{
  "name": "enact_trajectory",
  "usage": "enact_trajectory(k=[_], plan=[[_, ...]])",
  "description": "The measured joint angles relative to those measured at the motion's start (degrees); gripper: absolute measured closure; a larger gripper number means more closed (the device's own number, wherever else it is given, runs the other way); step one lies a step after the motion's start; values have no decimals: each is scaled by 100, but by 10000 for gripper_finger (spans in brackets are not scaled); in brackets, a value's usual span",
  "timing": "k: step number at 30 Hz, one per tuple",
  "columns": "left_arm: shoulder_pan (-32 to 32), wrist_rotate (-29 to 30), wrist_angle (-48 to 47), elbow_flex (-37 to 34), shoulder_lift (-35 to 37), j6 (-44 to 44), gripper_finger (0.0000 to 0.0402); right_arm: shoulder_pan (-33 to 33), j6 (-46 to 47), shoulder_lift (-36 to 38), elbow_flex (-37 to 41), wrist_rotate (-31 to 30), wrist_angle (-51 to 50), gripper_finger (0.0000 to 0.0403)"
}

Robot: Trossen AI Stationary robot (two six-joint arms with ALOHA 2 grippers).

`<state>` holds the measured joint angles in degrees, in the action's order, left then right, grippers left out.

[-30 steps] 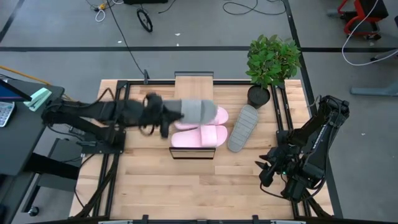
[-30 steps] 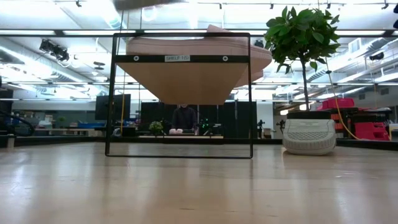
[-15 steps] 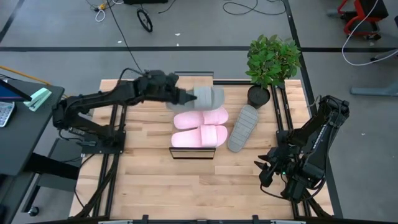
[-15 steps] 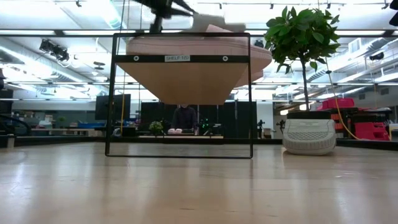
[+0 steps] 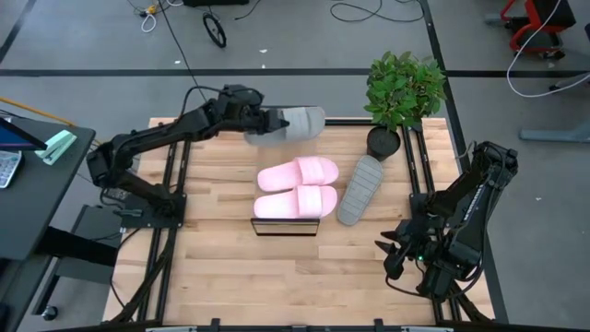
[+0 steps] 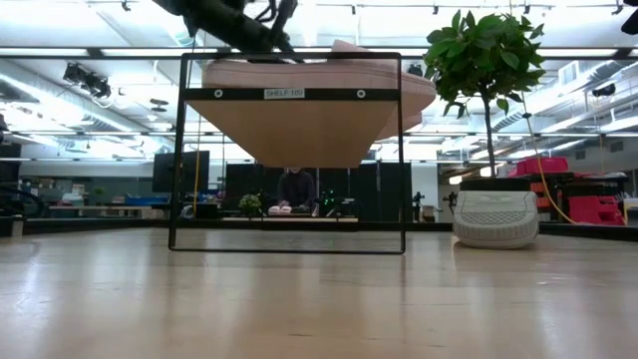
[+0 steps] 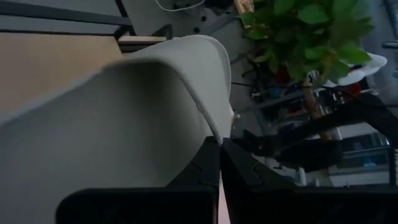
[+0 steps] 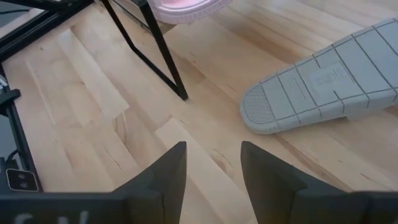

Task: Pick and place slides into the shelf
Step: Put the bottom gray slides on top of the shelf

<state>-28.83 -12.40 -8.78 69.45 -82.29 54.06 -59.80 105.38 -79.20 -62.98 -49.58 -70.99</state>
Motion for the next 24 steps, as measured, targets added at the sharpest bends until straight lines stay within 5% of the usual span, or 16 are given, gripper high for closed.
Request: enact_trajectory(k=[24], plan=[[141, -398, 296, 0, -738, -386, 398, -1, -15, 0, 0, -21, 82, 245]])
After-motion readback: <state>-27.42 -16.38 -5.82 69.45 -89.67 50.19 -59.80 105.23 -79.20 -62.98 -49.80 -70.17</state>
